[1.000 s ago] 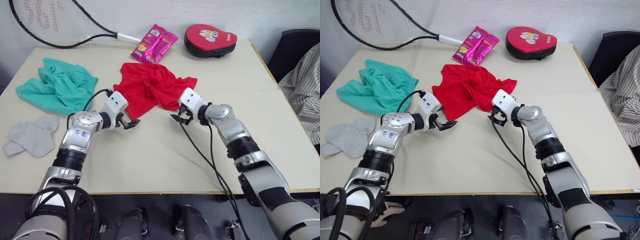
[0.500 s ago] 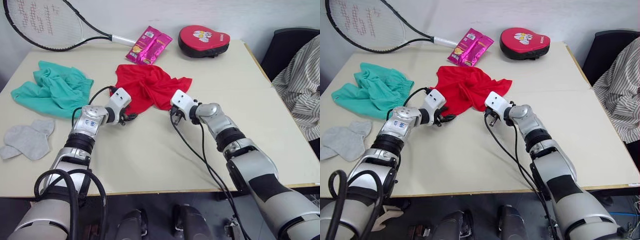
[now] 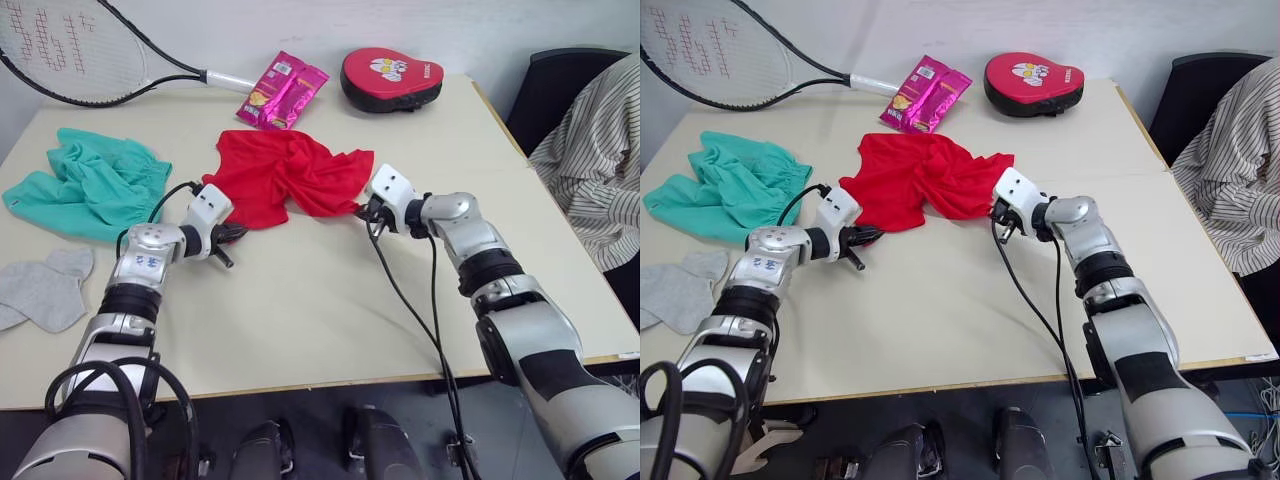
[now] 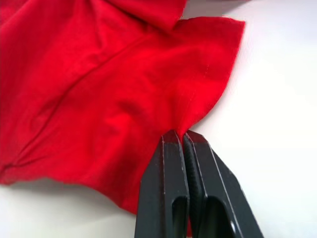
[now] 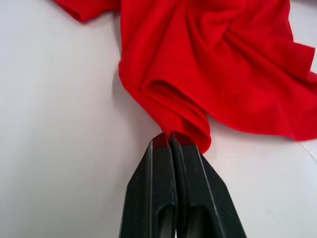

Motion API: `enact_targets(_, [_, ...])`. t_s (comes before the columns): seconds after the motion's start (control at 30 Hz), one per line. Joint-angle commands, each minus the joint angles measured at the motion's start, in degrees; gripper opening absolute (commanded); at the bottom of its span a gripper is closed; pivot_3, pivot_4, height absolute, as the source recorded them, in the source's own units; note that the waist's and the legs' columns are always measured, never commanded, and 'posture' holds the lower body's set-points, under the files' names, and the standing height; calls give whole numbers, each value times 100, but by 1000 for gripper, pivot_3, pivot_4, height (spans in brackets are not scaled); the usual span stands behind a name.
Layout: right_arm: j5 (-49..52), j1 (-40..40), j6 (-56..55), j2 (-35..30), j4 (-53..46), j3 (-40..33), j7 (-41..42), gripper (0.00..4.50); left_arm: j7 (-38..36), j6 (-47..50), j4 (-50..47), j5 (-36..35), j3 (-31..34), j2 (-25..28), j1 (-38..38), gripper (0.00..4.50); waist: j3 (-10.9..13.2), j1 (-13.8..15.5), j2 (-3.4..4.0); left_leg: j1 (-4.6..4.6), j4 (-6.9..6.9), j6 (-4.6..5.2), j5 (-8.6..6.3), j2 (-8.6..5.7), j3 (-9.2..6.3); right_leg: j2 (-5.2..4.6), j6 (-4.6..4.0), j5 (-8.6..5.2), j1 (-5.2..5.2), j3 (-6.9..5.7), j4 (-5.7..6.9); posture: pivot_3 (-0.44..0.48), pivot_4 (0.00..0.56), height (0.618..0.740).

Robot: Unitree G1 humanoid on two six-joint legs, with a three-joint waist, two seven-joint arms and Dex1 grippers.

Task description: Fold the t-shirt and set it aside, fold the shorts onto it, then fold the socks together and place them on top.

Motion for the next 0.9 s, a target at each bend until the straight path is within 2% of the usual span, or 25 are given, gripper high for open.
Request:
enact_targets(0.03, [421,541,504,-546,-1491,-182,754,0,-646,469,-1579,-534,355,491,553,13,0,35,0,-11,2,1,0,-2,0,-1,0,0,-8,2,0,0,150,740])
enact_targets(0.2, [939,1859,1522,-1631,-3607,-339,1589,0,-1448,1148,-3663,-1469,1057,1302,1943,13,2,167,0,-32,4,7,-8,-5,4,-4,1,0,-29,13,-11,0,150,740])
enact_targets(0.37, [1639,3104,2122,-2586,-5015,-766,2187,0,-1895,1619,-4808,-2213,2064,1846,3555,13,3,192,-1,-17,-3,7,-26,-4,2,-11,-1,-2,-23,16,-42,0,150,740])
enact_targets(0.6, [1380,4395,1687,-3689,-5140,-931,2336,0,-2338,2015,-5968,-2730,2748,2087,5427,13,4,313,-2,-13,-4,-9,-69,1,1,-12,-12,-6,-26,17,-51,0,150,740])
enact_targets(0.73, [1741,4885,2066,-3975,-5289,-1086,2516,0,-2409,1839,-6036,-2560,2908,2124,6064,13,4,330,-2,-15,-3,-10,-71,2,1,-12,-17,-9,-27,15,-54,0,150,740])
enact_targets(0.9, [2132,5378,2638,-4489,-5718,-1045,3023,0,-2652,2314,-6133,-2842,2964,2453,6357,13,4,340,-2,-16,-4,6,-82,6,-2,-12,-23,-12,-27,11,-57,0,150,740])
